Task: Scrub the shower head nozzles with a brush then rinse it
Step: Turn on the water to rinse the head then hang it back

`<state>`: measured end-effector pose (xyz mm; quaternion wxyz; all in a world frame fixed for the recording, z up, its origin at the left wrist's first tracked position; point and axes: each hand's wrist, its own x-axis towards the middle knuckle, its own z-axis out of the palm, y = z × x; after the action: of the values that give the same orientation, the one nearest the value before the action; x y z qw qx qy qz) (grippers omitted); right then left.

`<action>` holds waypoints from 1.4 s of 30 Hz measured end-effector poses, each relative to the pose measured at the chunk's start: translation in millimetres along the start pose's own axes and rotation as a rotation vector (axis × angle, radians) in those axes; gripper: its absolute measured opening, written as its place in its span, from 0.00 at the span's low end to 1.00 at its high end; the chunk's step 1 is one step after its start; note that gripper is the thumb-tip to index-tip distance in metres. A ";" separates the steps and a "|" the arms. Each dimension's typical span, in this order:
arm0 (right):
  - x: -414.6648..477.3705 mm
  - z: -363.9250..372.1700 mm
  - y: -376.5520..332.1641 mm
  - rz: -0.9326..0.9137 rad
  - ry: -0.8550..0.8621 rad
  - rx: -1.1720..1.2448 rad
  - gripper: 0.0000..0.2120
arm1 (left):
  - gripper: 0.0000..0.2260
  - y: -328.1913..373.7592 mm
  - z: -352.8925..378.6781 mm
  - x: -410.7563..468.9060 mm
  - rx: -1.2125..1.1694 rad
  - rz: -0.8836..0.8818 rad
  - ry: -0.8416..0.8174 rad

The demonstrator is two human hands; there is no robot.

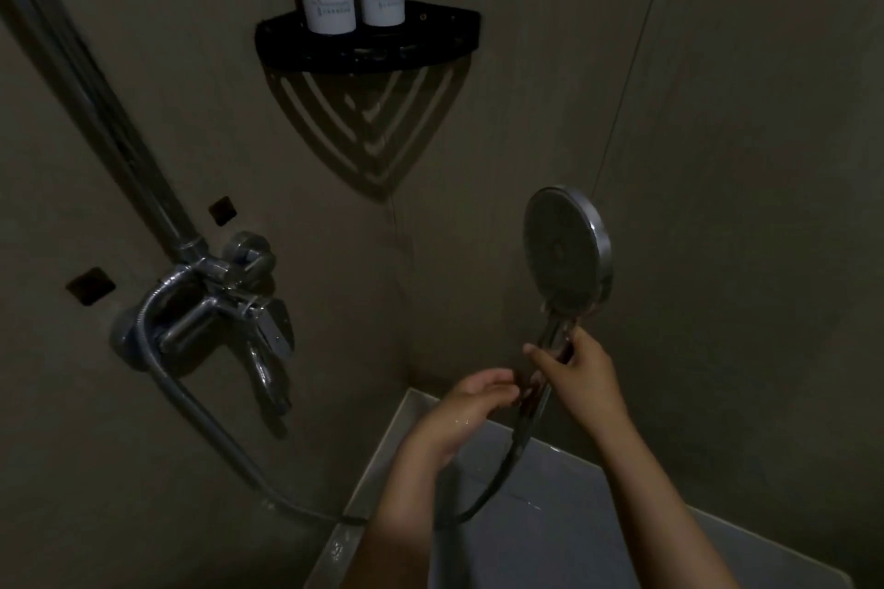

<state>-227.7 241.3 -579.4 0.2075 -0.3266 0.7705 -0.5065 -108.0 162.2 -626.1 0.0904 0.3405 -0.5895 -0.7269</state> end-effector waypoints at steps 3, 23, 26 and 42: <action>-0.9 -17.3 8.8 0.040 -0.043 0.039 0.09 | 0.19 -11.5 23.7 1.9 -0.005 -0.036 -0.044; 16.7 -96.6 30.2 0.013 -0.126 0.085 0.06 | 0.13 -6.2 136.3 25.6 0.060 0.229 0.319; 18.7 -95.1 23.7 -0.024 -0.159 -0.016 0.06 | 0.16 15.8 143.7 25.7 0.006 0.305 0.338; 77.9 -133.9 -197.1 -0.556 -0.145 -0.140 0.19 | 0.13 230.4 115.1 -16.8 0.091 0.758 0.621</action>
<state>-311.6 218.2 -344.3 0.0922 -0.5741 0.6677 -0.4649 -226.8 196.2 -399.5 0.5049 0.3064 -0.6483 -0.4805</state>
